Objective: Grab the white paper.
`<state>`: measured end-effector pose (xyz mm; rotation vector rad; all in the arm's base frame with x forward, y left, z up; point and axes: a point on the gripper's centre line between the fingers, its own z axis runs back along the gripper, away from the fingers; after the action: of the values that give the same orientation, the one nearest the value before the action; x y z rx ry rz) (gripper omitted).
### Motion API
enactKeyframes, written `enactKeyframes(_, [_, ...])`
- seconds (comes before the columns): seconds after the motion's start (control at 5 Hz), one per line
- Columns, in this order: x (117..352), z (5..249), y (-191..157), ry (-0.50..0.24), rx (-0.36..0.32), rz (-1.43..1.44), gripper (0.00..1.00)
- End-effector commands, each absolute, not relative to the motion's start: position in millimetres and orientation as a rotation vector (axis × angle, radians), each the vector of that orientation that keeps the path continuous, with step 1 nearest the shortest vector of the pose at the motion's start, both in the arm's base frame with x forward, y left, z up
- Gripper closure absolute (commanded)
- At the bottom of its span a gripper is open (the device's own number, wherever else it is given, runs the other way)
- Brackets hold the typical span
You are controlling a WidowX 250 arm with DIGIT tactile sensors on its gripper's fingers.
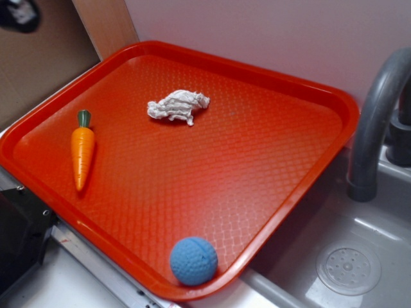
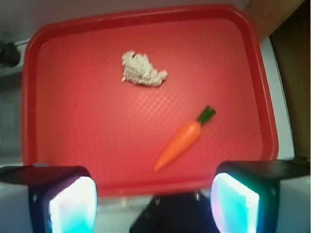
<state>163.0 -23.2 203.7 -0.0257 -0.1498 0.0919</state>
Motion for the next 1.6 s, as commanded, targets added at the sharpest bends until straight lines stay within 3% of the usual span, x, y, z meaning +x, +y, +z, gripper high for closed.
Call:
enactKeyframes(0.0, [229.5,139.5,-19.6,-0.238,0.034,-0.083,0.0])
enactKeyframes(0.2, [251.6,108.2,-32.1,-0.262,0.051,-0.178,0.0])
enactKeyframes(0.4, [267.8,75.8,-38.1,-0.233,0.033,-0.236,0.0])
enactKeyframes(0.6, [280.0,54.8,-44.1,-0.229,0.003,-0.303,0.0])
enactKeyframes(1.0, [291.4,20.8,-35.3,-0.141,0.043,-0.291,0.0])
enactKeyframes(1.2, [290.5,19.6,-35.9,-0.151,0.045,-0.317,1.0])
enactKeyframes(1.4, [288.3,21.6,-37.6,-0.159,0.032,-0.335,1.0])
